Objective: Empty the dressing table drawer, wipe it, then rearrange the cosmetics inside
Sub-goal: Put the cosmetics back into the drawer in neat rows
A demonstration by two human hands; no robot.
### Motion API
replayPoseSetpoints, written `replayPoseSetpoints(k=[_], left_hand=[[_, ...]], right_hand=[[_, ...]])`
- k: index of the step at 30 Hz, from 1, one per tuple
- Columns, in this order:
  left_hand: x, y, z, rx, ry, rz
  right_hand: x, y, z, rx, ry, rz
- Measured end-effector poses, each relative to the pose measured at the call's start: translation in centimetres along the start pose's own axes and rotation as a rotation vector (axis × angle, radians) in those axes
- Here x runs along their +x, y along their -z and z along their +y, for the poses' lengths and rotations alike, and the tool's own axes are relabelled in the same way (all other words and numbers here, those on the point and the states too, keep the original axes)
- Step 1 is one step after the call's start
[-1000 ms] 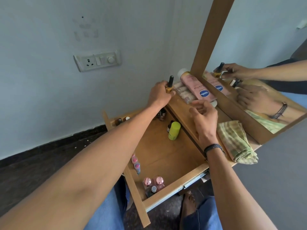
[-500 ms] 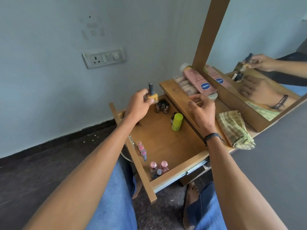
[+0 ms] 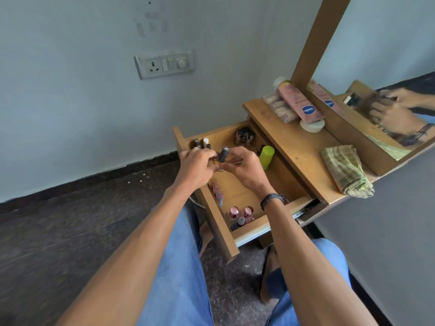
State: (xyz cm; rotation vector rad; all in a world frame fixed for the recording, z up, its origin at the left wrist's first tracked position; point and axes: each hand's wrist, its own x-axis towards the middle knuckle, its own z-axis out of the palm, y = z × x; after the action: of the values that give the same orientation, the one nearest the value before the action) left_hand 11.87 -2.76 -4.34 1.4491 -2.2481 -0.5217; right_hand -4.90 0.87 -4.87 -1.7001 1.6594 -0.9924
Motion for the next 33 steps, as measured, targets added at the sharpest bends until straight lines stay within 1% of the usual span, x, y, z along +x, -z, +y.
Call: replayPoseSetpoints(k=[5, 7, 8, 10, 12, 13, 15, 19, 23, 28, 33], left_hand=[[-0.6, -0.5, 0.3, 0.034, 0.007, -0.007], [-0.6, -0.3, 0.1, -0.035, 0.026, 0.035], [-0.6, -0.1, -0.1, -0.087, 0.048, 0.082], [-0.7, 0.3, -0.5, -0.138, 0.088, 0.231], [-1.0, 0.3, -1.2, -0.202, 0.176, 0.363], [-1.1, 0.2, -1.4, -0.252, 0.236, 0.399], [-1.4, -0.3, -1.7, -0.342, 0.313, 0.419], [-1.3, -1.0, -1.9, -0.435, 0.332, 0.441], [-1.1, -1.7, -2.0, -0.436, 0.341, 0.482], [-1.1, -2.1, -2.3, -0.391, 0.326, 0.499], [-1.2, -2.1, -2.1, -0.357, 0.310, 0.521]], right_hand=[[-0.5, 0.3, 1.2, -0.006, -0.029, -0.037], [-0.6, 0.1, 2.0, -0.038, -0.052, -0.044], [-0.5, -0.1, 2.4, -0.051, -0.066, -0.048], [-0.1, -0.5, 2.9, -0.086, -0.087, -0.066], [0.6, -0.9, 3.2, -0.134, -0.089, -0.096], [1.1, -1.1, 3.3, -0.152, -0.083, -0.116], [2.0, -1.6, 3.3, -0.175, -0.067, -0.164], [3.8, -2.9, 3.3, -0.200, -0.044, -0.200], [5.4, -4.1, 2.8, -0.199, 0.001, -0.167], [6.9, -5.0, 2.2, -0.214, -0.049, -0.181], [6.9, -5.0, 2.8, -0.213, -0.109, -0.135]])
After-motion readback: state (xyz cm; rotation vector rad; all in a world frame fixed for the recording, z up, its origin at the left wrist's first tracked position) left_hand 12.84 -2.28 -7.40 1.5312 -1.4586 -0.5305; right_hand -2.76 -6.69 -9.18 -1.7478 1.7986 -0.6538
